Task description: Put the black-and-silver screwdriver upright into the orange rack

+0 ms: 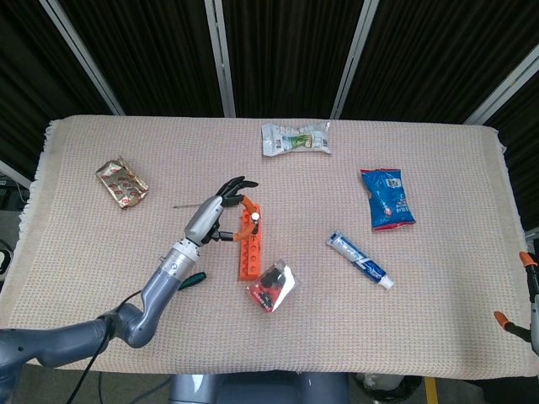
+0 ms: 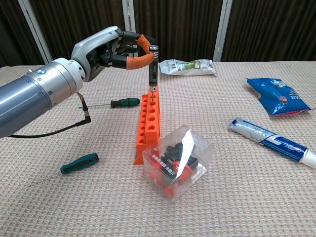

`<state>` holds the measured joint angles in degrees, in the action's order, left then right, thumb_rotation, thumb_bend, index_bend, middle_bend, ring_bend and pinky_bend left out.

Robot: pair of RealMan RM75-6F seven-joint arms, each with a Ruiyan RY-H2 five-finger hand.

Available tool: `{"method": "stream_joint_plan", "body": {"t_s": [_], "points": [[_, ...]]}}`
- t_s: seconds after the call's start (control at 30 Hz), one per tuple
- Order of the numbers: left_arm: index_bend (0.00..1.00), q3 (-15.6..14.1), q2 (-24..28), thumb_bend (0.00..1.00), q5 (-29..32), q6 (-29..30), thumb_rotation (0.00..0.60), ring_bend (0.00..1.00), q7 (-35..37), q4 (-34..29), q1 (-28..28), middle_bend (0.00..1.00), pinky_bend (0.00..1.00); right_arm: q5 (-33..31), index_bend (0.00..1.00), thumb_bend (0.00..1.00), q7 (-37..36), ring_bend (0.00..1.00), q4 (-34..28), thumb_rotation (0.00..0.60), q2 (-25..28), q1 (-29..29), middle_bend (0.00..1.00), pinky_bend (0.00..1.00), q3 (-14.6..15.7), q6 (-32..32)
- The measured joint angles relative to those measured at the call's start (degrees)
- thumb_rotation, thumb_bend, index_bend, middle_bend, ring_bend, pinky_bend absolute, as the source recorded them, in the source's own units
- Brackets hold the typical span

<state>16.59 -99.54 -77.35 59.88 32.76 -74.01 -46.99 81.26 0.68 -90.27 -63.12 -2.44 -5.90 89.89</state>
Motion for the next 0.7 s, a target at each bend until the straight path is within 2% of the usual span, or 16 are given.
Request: {"method": "stream_joint_plan", "body": {"t_s": [0.7], "points": [[0.64,-3.1,-3.4,0.55,-4.5,3.0,0.533,0.00,1.4,5.8,0.6,0.13,0.00,-0.2,0.05,0.00,0.4,0.00,-0.4,0.600,0.1,-0.1,0.08,0.15,0.0,0.0]]}}
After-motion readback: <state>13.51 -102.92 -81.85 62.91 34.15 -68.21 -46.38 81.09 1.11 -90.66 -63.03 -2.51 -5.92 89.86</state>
